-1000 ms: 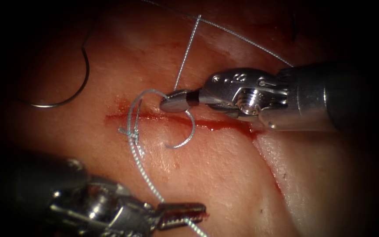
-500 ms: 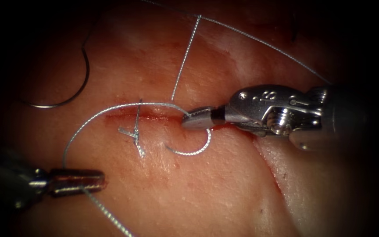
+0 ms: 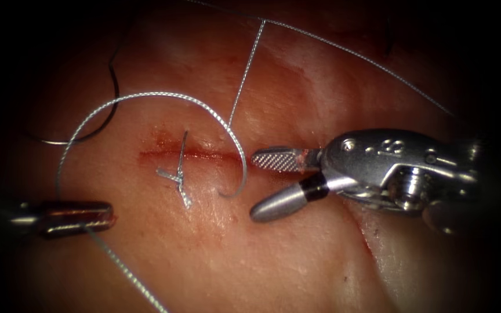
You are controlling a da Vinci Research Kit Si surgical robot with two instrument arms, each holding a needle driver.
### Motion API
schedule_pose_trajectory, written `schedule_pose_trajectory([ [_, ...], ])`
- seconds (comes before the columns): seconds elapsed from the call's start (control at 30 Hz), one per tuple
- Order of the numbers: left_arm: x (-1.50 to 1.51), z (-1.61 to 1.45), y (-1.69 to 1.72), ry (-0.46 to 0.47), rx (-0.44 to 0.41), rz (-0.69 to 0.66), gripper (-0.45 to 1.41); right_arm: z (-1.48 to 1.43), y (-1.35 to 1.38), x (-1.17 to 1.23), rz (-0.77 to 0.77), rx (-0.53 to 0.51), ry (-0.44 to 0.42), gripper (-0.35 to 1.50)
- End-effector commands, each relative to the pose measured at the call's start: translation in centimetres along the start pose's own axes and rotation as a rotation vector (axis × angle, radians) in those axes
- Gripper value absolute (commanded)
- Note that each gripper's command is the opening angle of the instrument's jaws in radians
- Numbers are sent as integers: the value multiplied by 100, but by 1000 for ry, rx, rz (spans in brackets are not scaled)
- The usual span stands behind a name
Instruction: Wound Closure
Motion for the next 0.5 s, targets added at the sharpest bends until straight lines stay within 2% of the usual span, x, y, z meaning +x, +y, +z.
schedule_pose_trajectory([
  [0.03, 0, 10, 5, 8, -4, 7, -45, 4, 10, 14, -12, -11, 26, 101],
  [0.07, 2, 13, 6, 11, -5, 7, -45, 3, 14, 22, -34, -19, 35, 76],
  [0.1, 4, 18, 8, 18, -8, 7, -45, 2, 20, 30, -48, -24, 40, 24],
  [0.13, 6, 21, 9, 21, -8, 8, -45, 3, 25, 36, -54, -31, 46, -16],
  [0.17, 10, 31, 13, 32, -12, 15, -45, 7, 39, 45, -61, -47, 56, -35],
  [0.27, 18, 42, 17, 41, -23, 24, -45, 24, 69, 47, -75, -85, 62, -35],
  [0.33, 20, 43, 17, 46, -25, 25, -45, 47, 100, 38, -91, -113, 64, -35],
  [0.4, 20, 43, 18, 46, -26, 25, -45, 52, 107, 35, -94, -120, 65, -35],
  [0.43, 19, 42, 18, 47, -26, 32, -45, 64, 122, 26, -103, -136, 66, -35],
  [0.5, 19, 42, 18, 48, -26, 32, -45, 69, 128, 21, -108, -142, 66, -35],
])
